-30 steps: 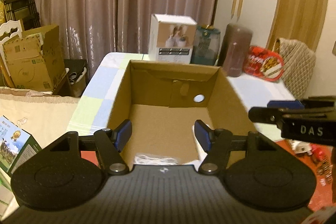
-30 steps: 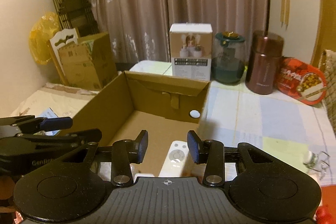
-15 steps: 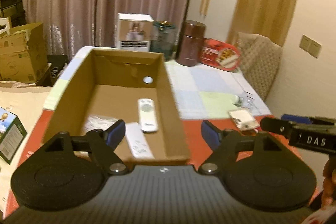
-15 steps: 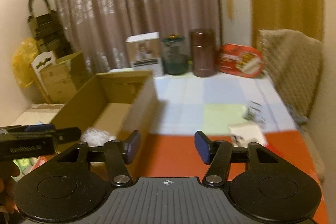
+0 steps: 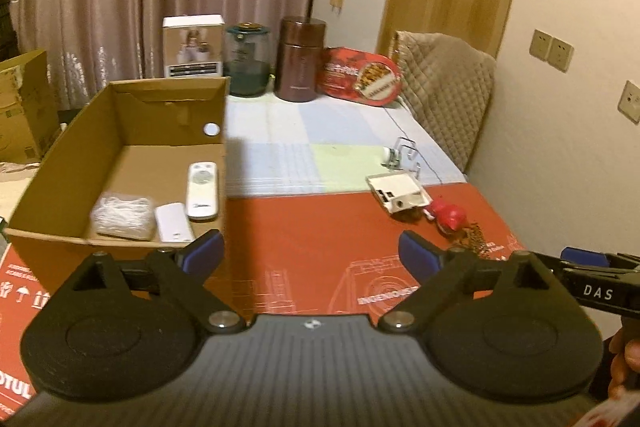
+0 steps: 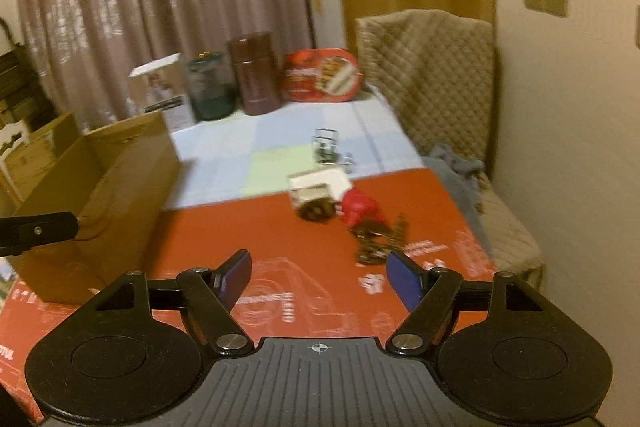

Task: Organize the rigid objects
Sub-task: 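Move both empty tools back over the red mat, then lower the right tool onto the leopard-print cord and close it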

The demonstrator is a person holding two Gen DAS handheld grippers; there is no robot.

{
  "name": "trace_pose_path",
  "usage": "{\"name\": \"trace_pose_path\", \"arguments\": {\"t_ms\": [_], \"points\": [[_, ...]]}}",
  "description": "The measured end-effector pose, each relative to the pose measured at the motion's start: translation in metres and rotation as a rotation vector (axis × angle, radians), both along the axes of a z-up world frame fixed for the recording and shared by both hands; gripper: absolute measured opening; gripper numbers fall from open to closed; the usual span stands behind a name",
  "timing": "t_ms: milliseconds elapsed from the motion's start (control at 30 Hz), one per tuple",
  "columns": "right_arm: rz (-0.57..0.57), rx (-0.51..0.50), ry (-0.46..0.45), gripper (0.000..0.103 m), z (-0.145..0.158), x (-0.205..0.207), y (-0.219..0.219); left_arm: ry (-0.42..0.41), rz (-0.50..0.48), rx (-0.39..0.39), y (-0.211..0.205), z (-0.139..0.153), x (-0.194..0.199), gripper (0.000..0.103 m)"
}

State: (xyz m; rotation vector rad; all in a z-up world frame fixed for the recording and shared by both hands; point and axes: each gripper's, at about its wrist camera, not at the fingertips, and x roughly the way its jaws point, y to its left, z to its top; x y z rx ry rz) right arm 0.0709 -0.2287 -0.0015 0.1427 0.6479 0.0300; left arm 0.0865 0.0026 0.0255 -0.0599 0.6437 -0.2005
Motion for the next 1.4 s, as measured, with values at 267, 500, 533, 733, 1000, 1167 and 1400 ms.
{"name": "trace_pose_path", "arguments": {"t_ms": [267,500,533,733,1000,1167,1400], "points": [[-0.032,0.021,0.045,0.072,-0.024,0.026,-0.029,0.022,-0.038,0.003,-0.035,-0.015,0.019,0.092],[0.001,-0.021,0.079,0.072,-0.050,0.060,-0.039,0.061,-0.047,0.018,-0.053,-0.042,0.049,0.092],[-0.002,-0.027,0.085,0.072,-0.054,0.066,-0.040,0.065,-0.045,0.016,-0.054,-0.046,0.053,0.092],[0.001,-0.029,0.124,0.072,-0.082,0.098,-0.048,0.094,-0.048,0.013,-0.062,-0.068,0.074,0.092],[0.026,-0.023,0.151,0.063,-0.104,0.127,-0.049,0.118,-0.040,-0.010,-0.064,-0.087,0.093,0.092],[0.040,-0.030,0.176,0.042,-0.108,0.135,-0.048,0.131,-0.039,-0.017,-0.062,-0.094,0.098,0.092],[0.072,-0.081,0.162,0.036,-0.107,0.139,-0.045,0.142,-0.034,-0.030,-0.056,-0.100,0.098,0.092]]}}
